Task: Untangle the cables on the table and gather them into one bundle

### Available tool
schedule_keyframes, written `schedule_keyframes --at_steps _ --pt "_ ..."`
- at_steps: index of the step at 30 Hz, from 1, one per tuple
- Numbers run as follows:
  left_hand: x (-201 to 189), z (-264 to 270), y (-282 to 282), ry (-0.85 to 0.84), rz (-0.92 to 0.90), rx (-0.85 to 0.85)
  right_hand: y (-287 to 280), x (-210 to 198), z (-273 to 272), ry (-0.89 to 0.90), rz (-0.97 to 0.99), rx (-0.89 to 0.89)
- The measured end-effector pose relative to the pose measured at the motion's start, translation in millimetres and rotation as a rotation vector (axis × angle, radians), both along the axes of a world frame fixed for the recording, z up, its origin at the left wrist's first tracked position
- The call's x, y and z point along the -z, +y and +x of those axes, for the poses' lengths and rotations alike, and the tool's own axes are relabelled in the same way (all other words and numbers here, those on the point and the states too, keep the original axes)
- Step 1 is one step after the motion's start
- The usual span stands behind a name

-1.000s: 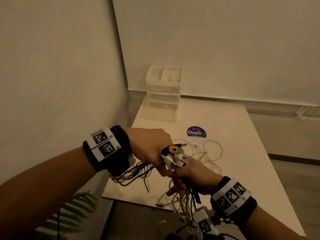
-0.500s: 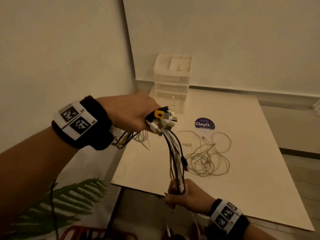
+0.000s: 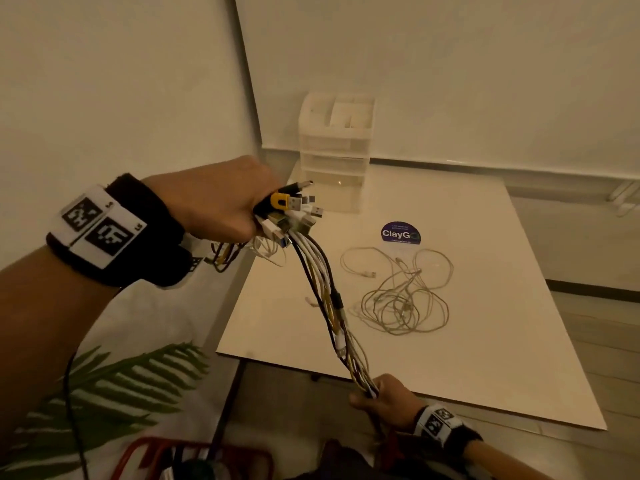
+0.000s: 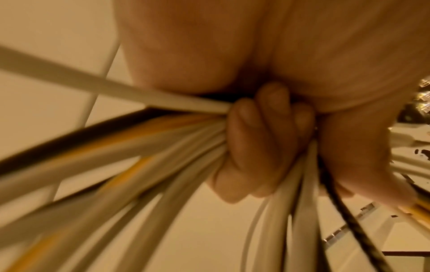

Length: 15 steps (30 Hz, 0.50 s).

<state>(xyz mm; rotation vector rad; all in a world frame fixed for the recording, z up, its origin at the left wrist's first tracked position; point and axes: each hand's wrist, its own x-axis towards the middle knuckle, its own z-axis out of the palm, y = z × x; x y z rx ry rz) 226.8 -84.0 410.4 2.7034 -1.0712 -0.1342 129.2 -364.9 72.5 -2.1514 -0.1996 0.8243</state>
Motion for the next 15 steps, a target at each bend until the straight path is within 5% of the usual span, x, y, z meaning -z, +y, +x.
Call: schedule_keyframes --at_steps 7,11,15 --pt "0.9 -16.6 -18.2 0.224 -0.123 0.054 -33.2 4.5 -7.1 -0.041 -0.204 -0.267" --pt "-16.3 -23.2 -17.7 0.215 -0.440 0.053 -70.3 22.9 -14.2 0.052 -0.362 -0.334" --pt "-14.9 -22.8 -20.7 0.500 -0.869 0.001 -92.5 -10.6 -19.0 0.066 -0.407 -0.379"
